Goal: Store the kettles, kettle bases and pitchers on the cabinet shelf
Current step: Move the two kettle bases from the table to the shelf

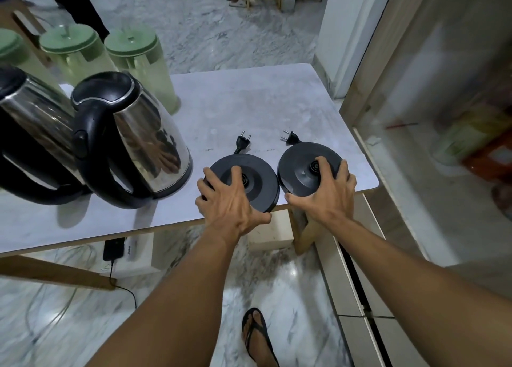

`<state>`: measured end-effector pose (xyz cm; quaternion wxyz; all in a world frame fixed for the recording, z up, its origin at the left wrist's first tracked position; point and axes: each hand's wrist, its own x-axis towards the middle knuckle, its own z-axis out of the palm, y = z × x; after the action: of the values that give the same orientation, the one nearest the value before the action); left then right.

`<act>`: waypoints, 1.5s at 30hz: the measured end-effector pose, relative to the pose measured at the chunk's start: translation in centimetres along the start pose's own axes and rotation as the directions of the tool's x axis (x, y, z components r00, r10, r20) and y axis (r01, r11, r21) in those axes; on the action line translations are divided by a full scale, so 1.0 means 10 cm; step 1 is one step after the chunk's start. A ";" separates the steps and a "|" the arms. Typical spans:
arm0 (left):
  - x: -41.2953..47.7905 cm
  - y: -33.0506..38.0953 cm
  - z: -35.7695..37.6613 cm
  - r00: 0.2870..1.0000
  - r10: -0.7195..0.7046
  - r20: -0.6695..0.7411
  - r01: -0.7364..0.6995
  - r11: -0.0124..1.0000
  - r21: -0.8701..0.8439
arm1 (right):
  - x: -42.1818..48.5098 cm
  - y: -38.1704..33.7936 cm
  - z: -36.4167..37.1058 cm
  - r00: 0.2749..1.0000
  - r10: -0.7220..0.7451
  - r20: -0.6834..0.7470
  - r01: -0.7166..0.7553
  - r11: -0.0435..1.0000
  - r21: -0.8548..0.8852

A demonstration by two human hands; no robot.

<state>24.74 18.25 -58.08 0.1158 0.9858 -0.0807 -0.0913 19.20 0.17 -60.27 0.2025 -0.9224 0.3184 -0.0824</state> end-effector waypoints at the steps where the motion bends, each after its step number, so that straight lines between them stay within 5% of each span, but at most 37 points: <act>1: -0.01 0.00 -0.02 1.000 0.003 0.003 -0.003 1.000 0.003 | -0.01 0.00 -0.01 1.000 0.002 0.003 -0.002 1.000 -0.004; 17: -0.41 0.33 -1.37 0.986 0.084 -0.141 -0.092 0.995 -0.050 | -0.23 -0.41 -1.44 0.990 0.065 -0.121 -0.064 0.998 0.011; 24: -0.65 0.69 -2.21 0.928 0.296 -0.226 -0.320 0.944 -0.080 | -0.69 -0.70 -2.46 0.934 0.193 -0.301 -0.176 0.981 0.083; 32: -1.23 0.97 -2.93 0.745 0.633 -0.212 -0.659 0.748 -0.082 | -1.80 -0.91 -3.36 0.749 0.422 -0.510 -0.421 0.898 0.124; 45: -3.31 2.10 -2.97 0.282 0.954 -0.101 -0.950 0.263 -0.167 | -3.93 -0.04 -4.58 0.293 0.666 -0.686 -0.793 0.570 0.215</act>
<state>-4.40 10.38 -19.18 0.2420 0.7228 -0.6469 -0.0207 -24.27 10.12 -19.56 0.0014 -0.5780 0.7595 -0.2986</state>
